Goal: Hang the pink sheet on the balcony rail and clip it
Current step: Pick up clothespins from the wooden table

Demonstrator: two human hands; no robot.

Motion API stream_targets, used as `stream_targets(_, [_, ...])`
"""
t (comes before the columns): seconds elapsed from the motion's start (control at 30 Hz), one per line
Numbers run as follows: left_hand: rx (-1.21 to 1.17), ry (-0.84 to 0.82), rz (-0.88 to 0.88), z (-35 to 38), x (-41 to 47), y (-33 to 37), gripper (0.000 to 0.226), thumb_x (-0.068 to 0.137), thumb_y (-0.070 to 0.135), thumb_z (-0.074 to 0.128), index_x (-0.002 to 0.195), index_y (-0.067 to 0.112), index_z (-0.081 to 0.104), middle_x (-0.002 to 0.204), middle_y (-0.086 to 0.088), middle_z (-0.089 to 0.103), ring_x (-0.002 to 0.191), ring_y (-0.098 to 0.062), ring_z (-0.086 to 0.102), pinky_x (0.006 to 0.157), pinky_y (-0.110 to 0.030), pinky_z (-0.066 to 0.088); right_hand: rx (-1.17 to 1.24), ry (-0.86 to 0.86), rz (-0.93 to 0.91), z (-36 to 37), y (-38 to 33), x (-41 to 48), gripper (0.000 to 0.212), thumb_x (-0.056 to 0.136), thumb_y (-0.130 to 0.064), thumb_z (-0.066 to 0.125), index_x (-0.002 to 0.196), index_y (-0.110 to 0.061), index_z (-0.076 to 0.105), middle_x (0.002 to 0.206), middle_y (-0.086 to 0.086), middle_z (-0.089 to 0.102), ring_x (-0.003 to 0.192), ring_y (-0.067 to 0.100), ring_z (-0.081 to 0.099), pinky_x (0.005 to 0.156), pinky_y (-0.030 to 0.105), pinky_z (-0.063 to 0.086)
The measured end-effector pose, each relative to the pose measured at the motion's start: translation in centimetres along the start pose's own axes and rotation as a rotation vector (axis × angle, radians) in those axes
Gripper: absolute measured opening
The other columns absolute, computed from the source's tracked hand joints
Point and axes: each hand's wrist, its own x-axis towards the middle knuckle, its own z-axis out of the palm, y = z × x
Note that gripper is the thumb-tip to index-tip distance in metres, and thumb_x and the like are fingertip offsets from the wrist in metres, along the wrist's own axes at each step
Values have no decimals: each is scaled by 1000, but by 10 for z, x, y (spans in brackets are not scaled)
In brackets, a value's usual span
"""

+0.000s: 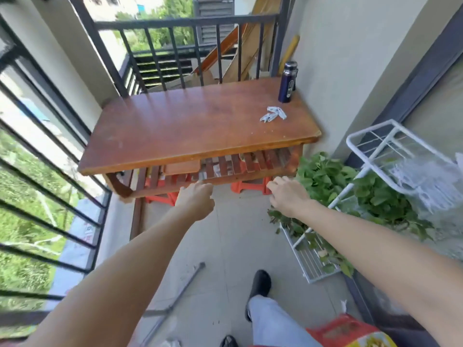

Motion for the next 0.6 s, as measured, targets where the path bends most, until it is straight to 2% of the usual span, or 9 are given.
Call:
stream_targets(0.1, [14,-14,35,-4,72,4,22,90,21,50,109,15,57,114,-7,56,103,-30,55,87,-41,39,-7,-29,37,3,35,51,29,93,-23,43,119,-15,54,116,7,56,108,27,50,85,41,44])
stream_targets(0.27, [10,-28,23,-17,191,7,17,86,18,49,101,17,56,113,-7,59,103,-32,57,78,-37,38,65,-82,140,8,100,156,30,93,-22,44,122,-15,53,119,6,57,111,27,51,83,41,45])
stream_targets(0.43, [-26,-87,-7,-24,301,11,27,87,18,48,111,20,60,115,-5,61,103,-29,58,88,-38,42,97,-134,233,11,166,256,29,93,-23,45,121,-16,54,119,6,57,110,27,53,85,40,47])
stream_targets(0.6, [-60,-181,24,-14,392,27,29,91,22,50,118,19,58,120,-6,58,108,-29,58,91,-38,42,156,-121,280,15,209,330,26,96,-25,45,119,-19,56,109,2,60,95,24,59,68,33,43])
